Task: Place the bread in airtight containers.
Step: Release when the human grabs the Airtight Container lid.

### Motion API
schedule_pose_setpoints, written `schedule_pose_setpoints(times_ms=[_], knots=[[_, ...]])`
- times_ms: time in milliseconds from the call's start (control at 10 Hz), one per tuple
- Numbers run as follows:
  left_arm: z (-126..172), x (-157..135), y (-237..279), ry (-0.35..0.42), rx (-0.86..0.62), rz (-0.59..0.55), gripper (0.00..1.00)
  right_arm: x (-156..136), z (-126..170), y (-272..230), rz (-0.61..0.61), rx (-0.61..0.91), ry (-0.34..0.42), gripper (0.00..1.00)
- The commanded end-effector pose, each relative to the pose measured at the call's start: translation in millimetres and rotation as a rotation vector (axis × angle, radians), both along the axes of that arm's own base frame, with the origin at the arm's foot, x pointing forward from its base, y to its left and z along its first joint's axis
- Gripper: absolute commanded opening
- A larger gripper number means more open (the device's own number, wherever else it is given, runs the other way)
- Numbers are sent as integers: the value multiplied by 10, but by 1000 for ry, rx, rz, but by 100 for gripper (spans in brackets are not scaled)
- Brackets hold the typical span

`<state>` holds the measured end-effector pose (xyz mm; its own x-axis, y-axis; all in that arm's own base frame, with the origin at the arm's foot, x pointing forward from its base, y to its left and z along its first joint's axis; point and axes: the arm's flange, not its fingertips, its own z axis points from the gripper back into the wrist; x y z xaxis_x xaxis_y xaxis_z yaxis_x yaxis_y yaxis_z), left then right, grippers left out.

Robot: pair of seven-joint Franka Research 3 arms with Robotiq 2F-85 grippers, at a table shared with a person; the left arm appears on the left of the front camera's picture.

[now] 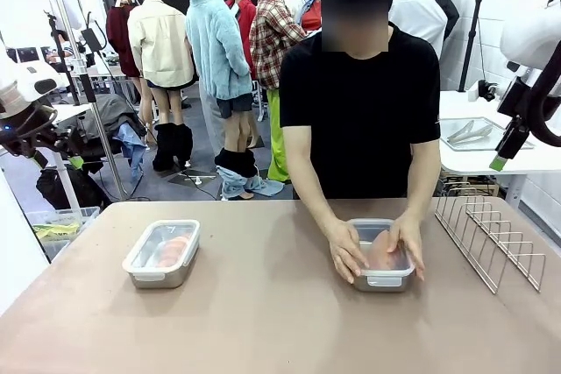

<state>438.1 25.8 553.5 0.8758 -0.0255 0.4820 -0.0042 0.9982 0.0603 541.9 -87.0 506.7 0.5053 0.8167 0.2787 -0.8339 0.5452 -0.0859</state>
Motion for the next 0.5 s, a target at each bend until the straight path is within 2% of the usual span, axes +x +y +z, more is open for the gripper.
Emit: schedule_pose_setpoints(times_ms=[0, 400], knots=[[5, -8, -2, -3, -4, 19, 74, 39, 12, -5, 3, 0, 10, 89], [5, -8, -2, -3, -4, 19, 74, 39, 12, -5, 3, 0, 10, 89]])
